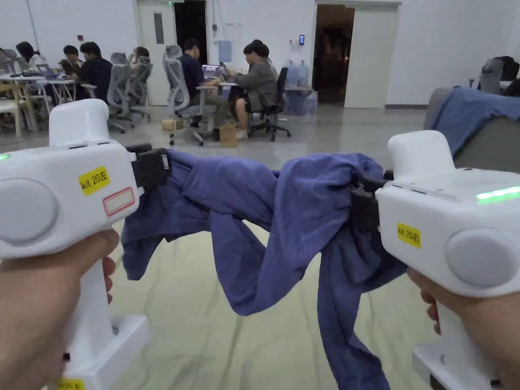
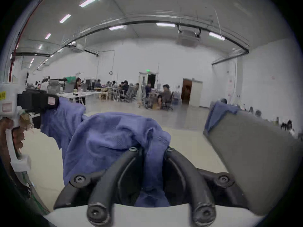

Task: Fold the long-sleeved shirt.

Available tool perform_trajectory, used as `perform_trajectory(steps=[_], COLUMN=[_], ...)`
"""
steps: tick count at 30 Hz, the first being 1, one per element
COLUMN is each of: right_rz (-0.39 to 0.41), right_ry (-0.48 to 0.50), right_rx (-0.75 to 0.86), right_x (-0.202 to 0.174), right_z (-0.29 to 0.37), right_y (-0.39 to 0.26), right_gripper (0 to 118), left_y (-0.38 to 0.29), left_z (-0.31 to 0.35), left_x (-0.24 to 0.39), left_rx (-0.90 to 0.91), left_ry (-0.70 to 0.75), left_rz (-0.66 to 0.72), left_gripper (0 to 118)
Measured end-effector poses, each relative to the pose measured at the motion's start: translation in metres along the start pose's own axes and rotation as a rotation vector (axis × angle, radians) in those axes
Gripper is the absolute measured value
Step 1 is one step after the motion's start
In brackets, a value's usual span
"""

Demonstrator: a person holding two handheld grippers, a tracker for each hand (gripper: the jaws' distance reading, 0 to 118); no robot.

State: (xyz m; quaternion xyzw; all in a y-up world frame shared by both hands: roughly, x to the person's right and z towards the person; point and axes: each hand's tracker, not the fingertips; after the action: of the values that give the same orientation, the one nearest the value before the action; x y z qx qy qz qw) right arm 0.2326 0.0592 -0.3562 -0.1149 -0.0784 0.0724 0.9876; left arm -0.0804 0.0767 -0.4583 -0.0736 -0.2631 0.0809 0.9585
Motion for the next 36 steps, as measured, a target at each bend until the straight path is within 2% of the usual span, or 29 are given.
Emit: perform_trajectory(steps=[2,4,6,8,10,12,18,22,24,25,28,33,36], right_rz=[-0.009,0.026,0.065,0.067,0.066,0.094,-0.001,0.023,0.036,0.041,-0.053,-0.014,0.055], right_ry=[0.023,0.01,0.01,-0.011,-0.018,-0.055,-0.024,-0.032,-0.056,-0.101,-0.029,0.029,0.089], right_rx=[-0.017,-0.058,-0.106,-0.132,-0.143,-0.223,-0.392,-0.554,-0.613,-0.657,-0.762,-0.736,-0.682], right_x=[0.008,0.015,0.019,0.019,0.015,0.01,-0.003,-0.017,-0.021,-0.02,-0.022,-0.031,-0.029], right_z=[-0.037,-0.078,-0.114,-0.143,-0.17,-0.2,-0.267,-0.298,-0.302,-0.303,-0.292,-0.231,-0.166], right_y=[0.031,0.053,0.065,0.068,0.064,0.053,-0.015,-0.097,-0.14,-0.161,-0.212,-0.247,-0.248], right_gripper=[16,16,16,16,16,16,16,16,9,10,9,8,8], left_y=[0.025,0.038,0.041,0.037,0.023,0.006,-0.058,-0.13,-0.168,-0.188,-0.241,-0.281,-0.275], left_z=[-0.026,-0.058,-0.086,-0.108,-0.135,-0.158,-0.212,-0.224,-0.223,-0.219,-0.203,-0.146,-0.096], left_x=[-0.005,-0.007,-0.015,-0.027,-0.036,-0.049,-0.096,-0.112,-0.122,-0.129,-0.151,-0.152,-0.146], left_rx=[0.017,0.02,0.0,-0.05,-0.124,-0.168,-0.307,-0.419,-0.494,-0.537,-0.652,-0.702,-0.681], left_ry=[0.048,0.206,0.238,0.209,0.242,0.271,0.305,0.312,0.329,0.336,0.354,0.327,0.282], left_rz=[-0.051,-0.229,-0.305,-0.276,-0.263,-0.268,-0.1,-0.19,-0.204,-0.186,-0.06,-0.019,0.002], left_gripper=[9,9,9,9,9,9,9,9,9,9,9,9,9])
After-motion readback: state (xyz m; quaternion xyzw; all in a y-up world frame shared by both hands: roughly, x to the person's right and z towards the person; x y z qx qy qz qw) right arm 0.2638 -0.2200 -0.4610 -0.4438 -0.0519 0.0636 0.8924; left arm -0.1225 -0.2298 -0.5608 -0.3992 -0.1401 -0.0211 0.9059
